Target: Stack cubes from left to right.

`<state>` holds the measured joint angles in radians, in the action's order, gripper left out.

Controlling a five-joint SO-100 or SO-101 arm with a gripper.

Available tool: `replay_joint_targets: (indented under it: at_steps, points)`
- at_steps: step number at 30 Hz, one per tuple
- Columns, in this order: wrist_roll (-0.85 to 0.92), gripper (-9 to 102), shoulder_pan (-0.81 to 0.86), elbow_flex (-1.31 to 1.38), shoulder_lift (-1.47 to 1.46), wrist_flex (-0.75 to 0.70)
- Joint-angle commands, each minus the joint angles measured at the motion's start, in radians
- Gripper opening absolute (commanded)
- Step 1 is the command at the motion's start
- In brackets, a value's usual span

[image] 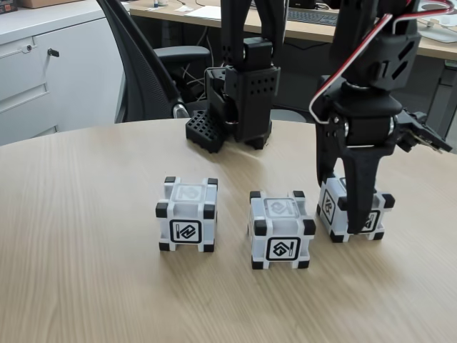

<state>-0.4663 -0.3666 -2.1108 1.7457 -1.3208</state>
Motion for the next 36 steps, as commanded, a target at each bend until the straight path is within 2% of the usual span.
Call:
replay_joint_targets:
  at_steps: [1,7,12,25,36]
  points:
    - [0.005,33,0.005,0.048,-0.002,0.002]
    - [0.003,18,-0.008,0.048,-0.002,0.003]
    - [0.011,0,-0.008,0.048,-0.002,0.003]
    - [0.037,0,0.006,0.081,0.028,0.003]
    - [0.121,0,0.008,0.160,0.302,-0.006]
